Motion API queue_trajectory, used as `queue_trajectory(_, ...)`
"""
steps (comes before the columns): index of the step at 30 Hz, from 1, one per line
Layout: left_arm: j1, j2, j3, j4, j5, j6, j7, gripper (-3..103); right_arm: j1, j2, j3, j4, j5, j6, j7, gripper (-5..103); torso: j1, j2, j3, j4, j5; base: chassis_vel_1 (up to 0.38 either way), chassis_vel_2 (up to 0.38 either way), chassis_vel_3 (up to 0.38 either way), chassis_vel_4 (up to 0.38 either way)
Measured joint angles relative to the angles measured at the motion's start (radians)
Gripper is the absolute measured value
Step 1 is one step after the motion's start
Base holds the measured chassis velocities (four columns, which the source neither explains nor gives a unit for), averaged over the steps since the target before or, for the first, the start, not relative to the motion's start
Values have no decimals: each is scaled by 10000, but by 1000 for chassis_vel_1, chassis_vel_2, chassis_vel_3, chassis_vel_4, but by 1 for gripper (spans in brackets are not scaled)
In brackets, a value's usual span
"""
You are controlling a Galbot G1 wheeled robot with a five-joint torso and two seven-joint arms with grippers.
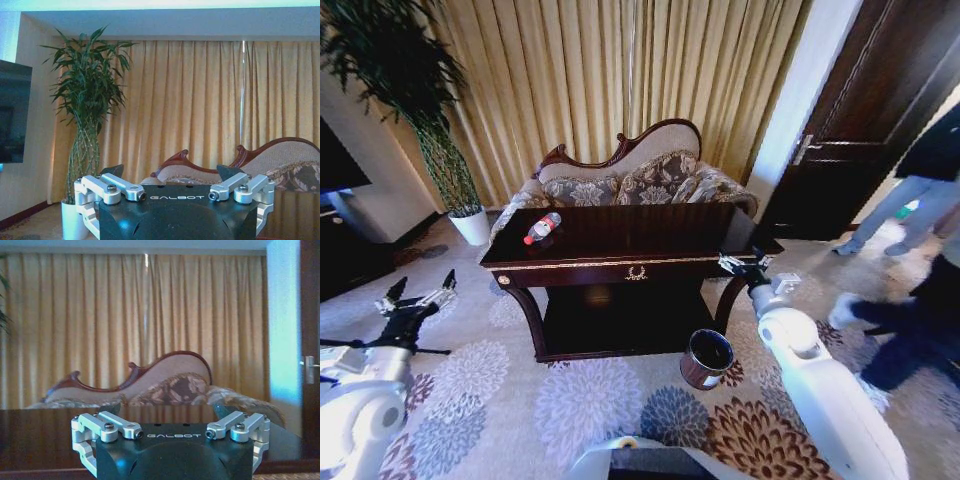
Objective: Move to the front of the table and place the trash on the table into the trash bin.
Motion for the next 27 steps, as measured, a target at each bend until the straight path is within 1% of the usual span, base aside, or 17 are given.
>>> queue_trajectory(3,12,42,-25,-40,-61,12,-2,100,-178,-11,-46,516,129,-187,189,100,0,0,0,1,-1,0,0,0,0)
queue_trajectory(9,-16,83,-16,-81,-84,35,-6,100,-403,-17,-197,805,194,-357,212,100,0,0,0,0,0,0,0,0,0)
queue_trajectory(22,-11,86,-15,-57,-85,38,-12,100,-334,-59,-347,749,162,-361,192,100,-1,0,0,1,0,0,0,0,0)
queue_trajectory(27,-15,82,17,-54,-68,39,-12,100,-338,-84,-350,705,155,-338,182,100,-1,1,0,1,0,-52,48,56,-57)
